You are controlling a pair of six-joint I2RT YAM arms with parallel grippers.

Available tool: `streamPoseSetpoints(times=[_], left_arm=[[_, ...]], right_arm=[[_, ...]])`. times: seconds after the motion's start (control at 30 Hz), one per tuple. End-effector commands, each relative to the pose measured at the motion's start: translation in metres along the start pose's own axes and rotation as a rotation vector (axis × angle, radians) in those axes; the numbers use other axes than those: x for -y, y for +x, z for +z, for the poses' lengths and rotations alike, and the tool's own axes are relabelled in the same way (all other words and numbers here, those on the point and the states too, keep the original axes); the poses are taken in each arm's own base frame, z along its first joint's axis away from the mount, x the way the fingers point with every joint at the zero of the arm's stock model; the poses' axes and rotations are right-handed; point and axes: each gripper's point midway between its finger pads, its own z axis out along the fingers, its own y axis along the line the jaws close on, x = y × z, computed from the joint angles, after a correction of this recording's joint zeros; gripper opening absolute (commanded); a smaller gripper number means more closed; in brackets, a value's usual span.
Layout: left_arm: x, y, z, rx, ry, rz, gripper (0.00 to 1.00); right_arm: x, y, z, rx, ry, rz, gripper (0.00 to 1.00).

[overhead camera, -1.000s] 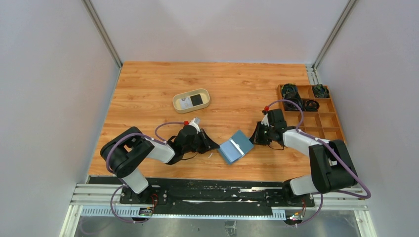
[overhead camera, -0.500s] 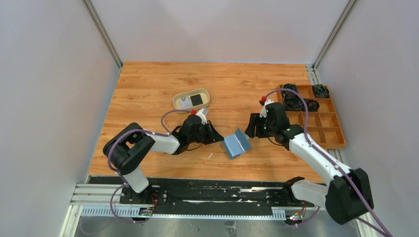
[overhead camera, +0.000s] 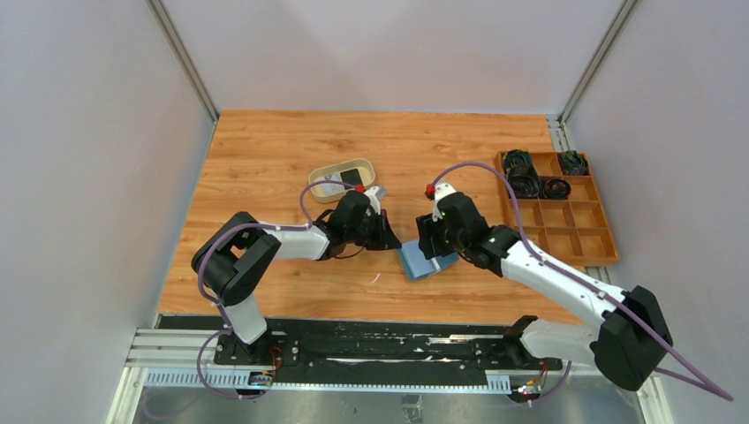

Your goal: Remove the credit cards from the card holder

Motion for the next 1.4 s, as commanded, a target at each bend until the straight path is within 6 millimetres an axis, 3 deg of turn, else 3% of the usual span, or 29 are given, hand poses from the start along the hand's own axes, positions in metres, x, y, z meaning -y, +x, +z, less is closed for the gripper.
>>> streamPoseSetpoints(times=[0.0, 0.27, 0.3, 0.37, 0.93, 1.37], left_arm=[[-0.008, 0.007, 0.0, -0.052, -0.011, 0.026, 0.0], [-0.008, 0.005, 0.002, -0.059, 0.001, 0.02, 0.0], [-0.008, 0.004, 0.002, -0.058, 0.002, 0.02, 0.0], [-0.008, 0.004, 0.002, -0.06, 0.004, 0.017, 0.0], [-0.007, 0.006, 0.0, -0.08, 0.027, 0.023, 0.0], [-0.006, 0.015, -0.004, -0.133, 0.067, 0.057, 0.0]], right_arm=[[-0.006, 0.021, 0.015, -0.06, 0.023, -0.063, 0.62], [-0.025, 0.039, 0.038, -0.117, 0.002, -0.111, 0.65], [-0.027, 0.041, 0.04, -0.121, -0.001, -0.119, 0.8], [-0.029, 0.045, 0.044, -0.134, 0.001, -0.129, 0.88], [-0.013, 0.07, 0.069, -0.206, 0.112, -0.15, 0.9], [0.03, 0.071, 0.063, -0.202, 0.165, -0.043, 0.9]])
